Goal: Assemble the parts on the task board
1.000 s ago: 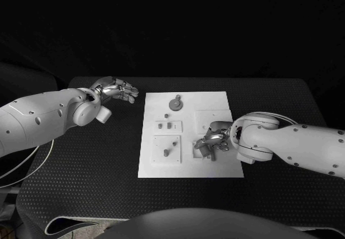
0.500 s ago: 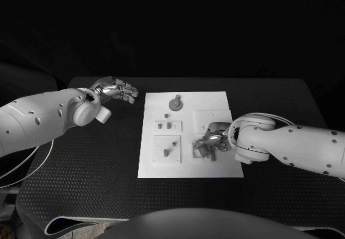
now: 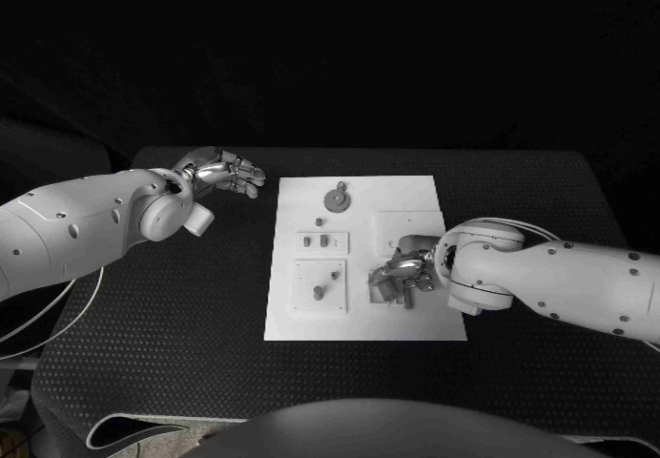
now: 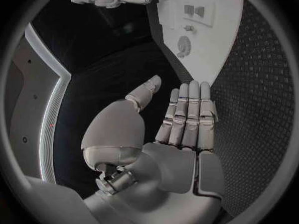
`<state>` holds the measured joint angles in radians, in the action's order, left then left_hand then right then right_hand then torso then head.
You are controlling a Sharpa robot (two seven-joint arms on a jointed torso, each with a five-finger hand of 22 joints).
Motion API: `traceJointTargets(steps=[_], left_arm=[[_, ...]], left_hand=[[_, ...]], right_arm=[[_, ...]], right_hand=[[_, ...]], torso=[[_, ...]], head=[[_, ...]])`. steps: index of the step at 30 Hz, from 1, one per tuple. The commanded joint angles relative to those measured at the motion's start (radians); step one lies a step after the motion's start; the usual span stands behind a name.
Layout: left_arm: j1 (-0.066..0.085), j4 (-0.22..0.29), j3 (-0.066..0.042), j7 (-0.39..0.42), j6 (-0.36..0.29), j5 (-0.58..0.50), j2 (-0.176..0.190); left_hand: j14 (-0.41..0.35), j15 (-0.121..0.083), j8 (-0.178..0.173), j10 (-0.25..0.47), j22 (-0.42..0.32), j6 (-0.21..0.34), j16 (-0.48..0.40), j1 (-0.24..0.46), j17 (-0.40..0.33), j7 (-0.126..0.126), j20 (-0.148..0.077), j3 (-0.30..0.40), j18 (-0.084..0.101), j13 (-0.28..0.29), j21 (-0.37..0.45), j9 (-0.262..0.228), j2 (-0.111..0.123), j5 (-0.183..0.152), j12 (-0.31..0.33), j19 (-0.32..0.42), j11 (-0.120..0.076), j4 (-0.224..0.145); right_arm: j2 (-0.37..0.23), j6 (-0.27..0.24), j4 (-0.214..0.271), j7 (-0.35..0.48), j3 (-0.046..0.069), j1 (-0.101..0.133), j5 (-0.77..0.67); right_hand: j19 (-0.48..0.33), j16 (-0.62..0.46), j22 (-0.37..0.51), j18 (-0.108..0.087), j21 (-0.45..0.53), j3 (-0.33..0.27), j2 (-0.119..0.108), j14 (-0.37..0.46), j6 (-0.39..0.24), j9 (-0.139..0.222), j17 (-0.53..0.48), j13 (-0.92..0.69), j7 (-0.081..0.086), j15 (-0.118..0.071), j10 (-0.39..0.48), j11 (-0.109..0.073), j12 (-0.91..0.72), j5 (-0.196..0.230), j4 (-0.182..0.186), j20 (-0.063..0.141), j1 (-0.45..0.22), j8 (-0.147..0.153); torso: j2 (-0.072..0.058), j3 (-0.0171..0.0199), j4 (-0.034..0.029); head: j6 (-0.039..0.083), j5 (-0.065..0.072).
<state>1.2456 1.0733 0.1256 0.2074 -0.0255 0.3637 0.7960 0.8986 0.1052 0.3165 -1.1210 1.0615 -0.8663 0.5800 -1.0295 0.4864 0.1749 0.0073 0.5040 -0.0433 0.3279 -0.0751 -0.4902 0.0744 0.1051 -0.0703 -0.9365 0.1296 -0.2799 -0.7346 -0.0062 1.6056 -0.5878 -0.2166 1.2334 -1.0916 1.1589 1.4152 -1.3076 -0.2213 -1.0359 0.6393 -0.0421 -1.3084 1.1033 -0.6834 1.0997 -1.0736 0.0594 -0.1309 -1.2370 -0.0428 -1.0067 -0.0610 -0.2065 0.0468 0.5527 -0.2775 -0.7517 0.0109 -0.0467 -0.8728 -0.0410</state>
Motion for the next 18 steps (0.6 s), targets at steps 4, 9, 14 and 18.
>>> traceJointTargets(steps=[4,9,14,18], left_arm=[[0.001,0.002,0.0,0.005,0.011,-0.006,0.0],[0.001,0.002,0.0,0.005,0.012,-0.006,-0.001],[0.001,0.001,0.0,0.005,0.011,-0.006,-0.001],[0.001,0.002,0.0,0.005,0.012,-0.006,-0.001]], left_hand=[[0.007,0.003,0.006,-0.005,-0.001,0.007,-0.006,0.011,0.002,0.0,0.001,0.0,-0.006,-0.001,0.0,0.002,0.001,0.005,-0.003,-0.001,0.002,0.004],[0.007,0.003,0.006,-0.005,-0.001,0.007,-0.007,0.012,0.002,0.0,0.001,0.0,-0.006,-0.002,0.0,0.002,0.001,0.005,-0.003,-0.001,0.002,0.005],[0.007,0.002,0.006,-0.005,-0.001,0.007,-0.007,0.012,0.002,0.0,0.001,0.001,-0.006,-0.002,0.0,0.002,0.0,0.005,-0.003,-0.001,0.002,0.005],[0.007,0.003,0.006,-0.005,-0.001,0.007,-0.007,0.012,0.003,0.0,0.001,0.001,-0.006,-0.002,0.0,0.002,0.0,0.005,-0.003,-0.001,0.002,0.005]], right_arm=[[0.001,0.018,-0.005,-0.003,-0.003,-0.004,-0.02],[0.002,0.019,-0.005,-0.003,-0.003,-0.005,-0.021],[0.002,0.027,-0.003,-0.001,-0.003,-0.006,-0.022],[0.002,0.028,-0.004,0.0,-0.003,-0.006,-0.022]], right_hand=[[-0.007,0.001,-0.016,-0.041,-0.006,0.004,-0.007,0.001,0.002,0.002,-0.002,-0.001,0.001,-0.007,0.003,-0.006,-0.002,-0.002,0.012,0.004,-0.021,0.004],[-0.008,-0.001,-0.016,-0.041,-0.005,0.005,-0.014,0.003,0.0,0.003,-0.005,-0.001,0.002,-0.008,0.004,-0.006,-0.001,-0.002,0.014,0.005,-0.032,0.006],[-0.009,-0.002,-0.016,-0.041,-0.005,0.008,-0.027,0.005,-0.002,0.003,-0.006,-0.002,0.003,-0.008,0.006,-0.005,-0.001,-0.003,0.012,0.006,-0.038,0.007],[-0.009,-0.003,-0.016,-0.041,-0.005,0.01,-0.036,0.006,-0.002,0.003,-0.008,-0.002,0.003,-0.009,0.007,-0.005,-0.001,-0.003,0.009,0.007,-0.039,0.008]], torso=[[0.0,0.0005,0.0018],[0.0,0.0013,0.0013],[0.0,0.0016,0.0019],[0.0,0.0017,0.0018]], head=[[0.0,0.0],[0.0,0.0],[0.0,0.002],[0.0,0.002]])
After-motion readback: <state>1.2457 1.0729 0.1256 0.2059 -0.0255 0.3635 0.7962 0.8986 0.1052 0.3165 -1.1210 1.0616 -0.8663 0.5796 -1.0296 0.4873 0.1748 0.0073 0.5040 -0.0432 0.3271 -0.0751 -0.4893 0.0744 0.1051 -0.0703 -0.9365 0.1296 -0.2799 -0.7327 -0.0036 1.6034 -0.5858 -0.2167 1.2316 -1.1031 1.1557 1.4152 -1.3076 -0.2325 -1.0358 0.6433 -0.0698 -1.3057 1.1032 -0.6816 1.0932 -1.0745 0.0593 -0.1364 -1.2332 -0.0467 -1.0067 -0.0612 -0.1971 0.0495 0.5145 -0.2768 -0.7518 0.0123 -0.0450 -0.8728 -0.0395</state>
